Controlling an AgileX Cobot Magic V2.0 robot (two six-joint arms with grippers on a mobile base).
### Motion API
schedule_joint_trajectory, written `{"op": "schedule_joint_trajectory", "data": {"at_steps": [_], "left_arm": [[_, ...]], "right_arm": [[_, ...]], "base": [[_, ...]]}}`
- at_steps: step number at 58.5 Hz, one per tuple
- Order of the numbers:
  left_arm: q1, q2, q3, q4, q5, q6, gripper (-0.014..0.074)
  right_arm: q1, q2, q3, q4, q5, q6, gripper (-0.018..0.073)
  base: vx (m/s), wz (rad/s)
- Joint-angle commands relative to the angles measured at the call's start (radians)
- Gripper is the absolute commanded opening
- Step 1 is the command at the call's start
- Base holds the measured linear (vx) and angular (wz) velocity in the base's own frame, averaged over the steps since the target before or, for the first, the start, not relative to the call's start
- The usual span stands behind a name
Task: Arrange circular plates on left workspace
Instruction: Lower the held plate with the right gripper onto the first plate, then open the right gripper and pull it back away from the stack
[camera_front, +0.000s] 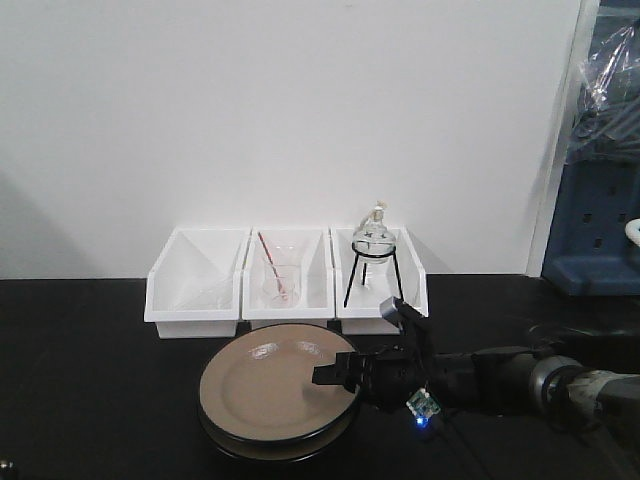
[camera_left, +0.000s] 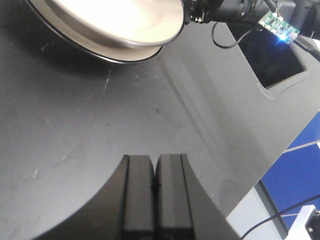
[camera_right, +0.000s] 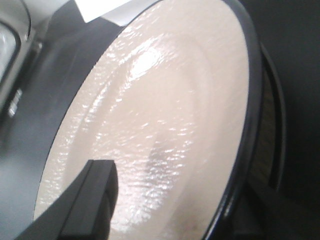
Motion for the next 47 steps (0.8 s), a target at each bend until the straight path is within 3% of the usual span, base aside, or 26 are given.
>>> {"op": "schedule_joint_trajectory", "data": {"at_steps": [1, 12, 21, 32, 40, 47], "left_arm": [[-0.002, -0.029, -0.018, -0.062, 0.049, -0.007, -0.0001], [-0.002, -0.029, -0.018, -0.062, 0.061, -0.007, -0.0001], [-0.002, -0.029, -0.018, -0.062, 0.063, -0.007, -0.0001], [-0.002, -0.029, -0.018, -0.062, 0.076, -0.008, -0.0001], [-0.002, -0.029, -0.019, -0.063, 0.093, -0.069, -0.0001], [-0.002, -0.029, -0.019, -0.045, 0.07, -0.178, -0.0001]], "right_arm": [[-0.004, -0.087, -0.032, 0.023, 0.016, -0.142, 0.0463], [-0.004, -0.146, -0.032, -0.086, -0.125, -0.257, 0.0463], [-0.004, -0.202, -0.032, -0.194, -0.253, -0.271, 0.0463], [-0.004, -0.28, -0.031, -0.285, -0.311, -0.267, 0.046], [-0.004, -0.368, -0.031, -0.351, -0.308, -0.201, 0.041], [-0.004, -0.477, -0.03, -0.491, -0.301, -0.006, 0.0255]], "base": [[0.0, 0.0], [0.0, 0.0], [0.0, 0.0], [0.0, 0.0], [0.0, 0.0], [0.0, 0.0]]}}
